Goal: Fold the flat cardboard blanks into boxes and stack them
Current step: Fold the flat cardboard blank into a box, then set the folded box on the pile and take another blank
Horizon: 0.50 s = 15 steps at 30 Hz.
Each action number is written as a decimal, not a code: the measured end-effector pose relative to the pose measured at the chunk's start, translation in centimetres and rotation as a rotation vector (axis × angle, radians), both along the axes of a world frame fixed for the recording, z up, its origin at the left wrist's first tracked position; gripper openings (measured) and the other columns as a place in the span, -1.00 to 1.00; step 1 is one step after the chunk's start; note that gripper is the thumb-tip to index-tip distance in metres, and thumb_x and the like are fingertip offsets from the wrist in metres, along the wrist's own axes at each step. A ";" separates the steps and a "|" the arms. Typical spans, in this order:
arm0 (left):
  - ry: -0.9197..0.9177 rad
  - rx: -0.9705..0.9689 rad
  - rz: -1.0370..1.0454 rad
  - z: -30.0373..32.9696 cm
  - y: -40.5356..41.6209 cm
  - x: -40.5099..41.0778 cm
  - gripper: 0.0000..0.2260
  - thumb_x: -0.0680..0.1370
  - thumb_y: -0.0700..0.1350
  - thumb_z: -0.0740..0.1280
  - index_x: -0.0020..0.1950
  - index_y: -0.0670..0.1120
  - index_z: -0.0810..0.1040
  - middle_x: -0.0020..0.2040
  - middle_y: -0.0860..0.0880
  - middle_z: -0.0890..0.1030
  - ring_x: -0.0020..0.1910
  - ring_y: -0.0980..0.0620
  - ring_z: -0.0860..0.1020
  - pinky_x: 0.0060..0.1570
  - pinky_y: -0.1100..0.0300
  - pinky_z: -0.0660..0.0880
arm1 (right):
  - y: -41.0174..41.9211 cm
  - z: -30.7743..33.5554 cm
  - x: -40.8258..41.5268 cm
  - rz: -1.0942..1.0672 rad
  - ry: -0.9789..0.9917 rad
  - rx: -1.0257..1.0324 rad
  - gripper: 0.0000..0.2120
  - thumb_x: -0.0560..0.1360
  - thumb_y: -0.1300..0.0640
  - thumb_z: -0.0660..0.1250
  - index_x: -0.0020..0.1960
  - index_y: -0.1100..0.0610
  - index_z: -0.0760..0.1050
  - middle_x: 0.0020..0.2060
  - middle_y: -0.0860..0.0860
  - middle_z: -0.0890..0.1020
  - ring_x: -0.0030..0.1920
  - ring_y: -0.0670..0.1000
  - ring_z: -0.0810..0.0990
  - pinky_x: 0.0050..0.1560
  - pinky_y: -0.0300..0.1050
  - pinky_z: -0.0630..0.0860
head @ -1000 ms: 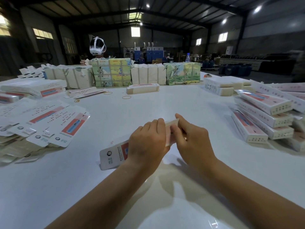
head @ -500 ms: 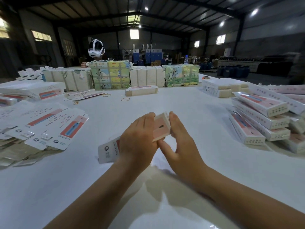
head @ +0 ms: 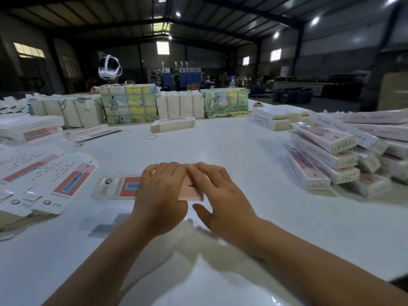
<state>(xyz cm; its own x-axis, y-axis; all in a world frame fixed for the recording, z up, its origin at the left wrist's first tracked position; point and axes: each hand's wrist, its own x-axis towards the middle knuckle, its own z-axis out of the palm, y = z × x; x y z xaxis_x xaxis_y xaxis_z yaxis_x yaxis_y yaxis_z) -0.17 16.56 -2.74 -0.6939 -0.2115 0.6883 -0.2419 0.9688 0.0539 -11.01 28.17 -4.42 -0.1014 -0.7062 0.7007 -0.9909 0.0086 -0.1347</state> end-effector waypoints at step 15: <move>-0.063 0.311 0.158 -4.3 -3.9 -1.8 -0.31 0.22 0.17 0.10 0.16 -0.23 0.58 0.08 -0.26 0.59 0.10 -0.37 0.50 0.09 -0.32 0.41 | 4.2 9.5 -11.3 -0.458 -0.380 -0.338 -0.63 0.47 0.14 0.34 0.25 0.20 0.49 0.03 0.17 0.59 0.02 0.18 0.51 0.07 0.08 0.47</move>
